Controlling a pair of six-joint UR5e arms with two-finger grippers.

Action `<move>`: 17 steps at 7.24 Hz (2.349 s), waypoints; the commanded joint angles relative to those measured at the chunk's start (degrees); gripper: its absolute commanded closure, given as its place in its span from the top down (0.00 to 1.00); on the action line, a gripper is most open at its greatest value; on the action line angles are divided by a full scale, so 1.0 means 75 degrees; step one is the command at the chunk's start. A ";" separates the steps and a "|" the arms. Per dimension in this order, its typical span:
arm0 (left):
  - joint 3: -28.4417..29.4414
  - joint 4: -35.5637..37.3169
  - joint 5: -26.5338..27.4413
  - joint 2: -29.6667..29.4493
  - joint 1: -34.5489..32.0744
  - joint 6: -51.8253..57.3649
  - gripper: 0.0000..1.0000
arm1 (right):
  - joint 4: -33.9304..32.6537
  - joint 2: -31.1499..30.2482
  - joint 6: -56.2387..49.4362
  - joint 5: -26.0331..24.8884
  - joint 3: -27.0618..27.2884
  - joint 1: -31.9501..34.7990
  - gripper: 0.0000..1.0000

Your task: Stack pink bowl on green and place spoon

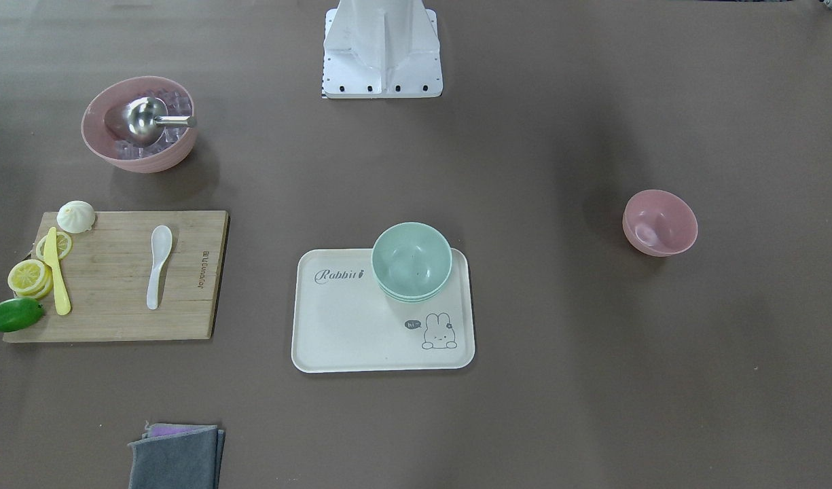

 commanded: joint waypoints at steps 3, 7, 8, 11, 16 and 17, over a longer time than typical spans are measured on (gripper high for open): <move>0.0077 0.0021 0.0001 -0.0144 0.0000 0.0006 0.99 | -0.0001 0.0035 0.0001 0.0049 0.0131 0.0001 1.00; 0.0147 0.0044 0.0013 -0.0319 0.0011 -0.0017 0.99 | -0.0001 0.0024 0.0013 0.0049 0.0119 0.0001 1.00; 0.0229 0.0044 0.0002 -0.0402 0.0012 -0.0017 0.99 | -0.0001 0.0035 0.0013 0.0049 0.0107 0.0001 1.00; 0.0347 0.0033 0.0048 -0.0414 0.0012 -0.0006 0.99 | -0.0001 0.0070 0.0025 0.0049 0.0201 0.0001 1.00; 0.0254 -0.0002 -0.0010 -0.0403 0.0012 -0.0006 0.99 | -0.0012 -0.0023 0.0036 0.0201 0.0178 0.0001 1.00; 0.0265 -0.0002 -0.0010 -0.0403 0.0023 -0.0006 0.99 | -0.0012 -0.0035 0.0025 0.0201 0.0166 0.0001 1.00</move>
